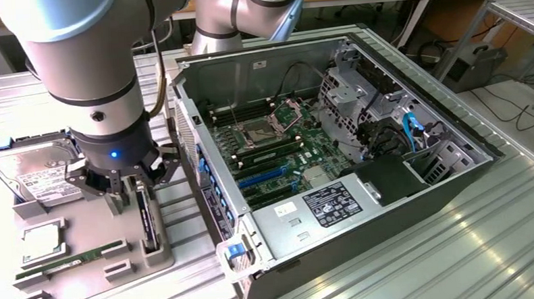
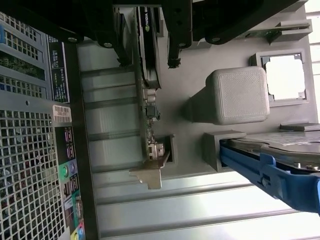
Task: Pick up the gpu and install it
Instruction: 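Pick up the gpu and move the gpu toward the slot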
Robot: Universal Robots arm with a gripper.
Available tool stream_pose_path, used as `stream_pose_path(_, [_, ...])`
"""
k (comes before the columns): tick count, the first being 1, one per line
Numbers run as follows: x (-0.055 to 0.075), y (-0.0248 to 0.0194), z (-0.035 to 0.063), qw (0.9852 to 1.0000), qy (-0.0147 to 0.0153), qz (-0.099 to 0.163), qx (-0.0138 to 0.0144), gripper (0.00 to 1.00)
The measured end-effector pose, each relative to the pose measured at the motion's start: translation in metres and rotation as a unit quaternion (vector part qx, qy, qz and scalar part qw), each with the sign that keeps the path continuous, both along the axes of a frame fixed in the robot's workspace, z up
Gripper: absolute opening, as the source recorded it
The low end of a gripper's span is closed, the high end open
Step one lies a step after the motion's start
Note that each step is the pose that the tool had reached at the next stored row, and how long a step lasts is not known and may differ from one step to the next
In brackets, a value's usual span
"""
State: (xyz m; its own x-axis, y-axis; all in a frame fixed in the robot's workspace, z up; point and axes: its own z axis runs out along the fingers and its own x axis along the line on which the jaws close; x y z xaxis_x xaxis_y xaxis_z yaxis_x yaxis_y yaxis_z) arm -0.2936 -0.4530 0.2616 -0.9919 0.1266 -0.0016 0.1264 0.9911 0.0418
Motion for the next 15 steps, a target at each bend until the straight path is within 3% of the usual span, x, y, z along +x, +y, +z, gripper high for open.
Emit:
stream_pose_path(6, [0.0, -0.0001, -0.0134, 1.0, 0.0011, -0.003, 0.0, 0.42])
stream_pose_path(8, [0.0, -0.0005, -0.0137, 1.0, 0.0027, -0.003, -0.0001, 0.42])
stream_pose_path(15, [0.0, -0.0024, -0.0151, 1.0, 0.0032, -0.003, 0.0, 0.42])
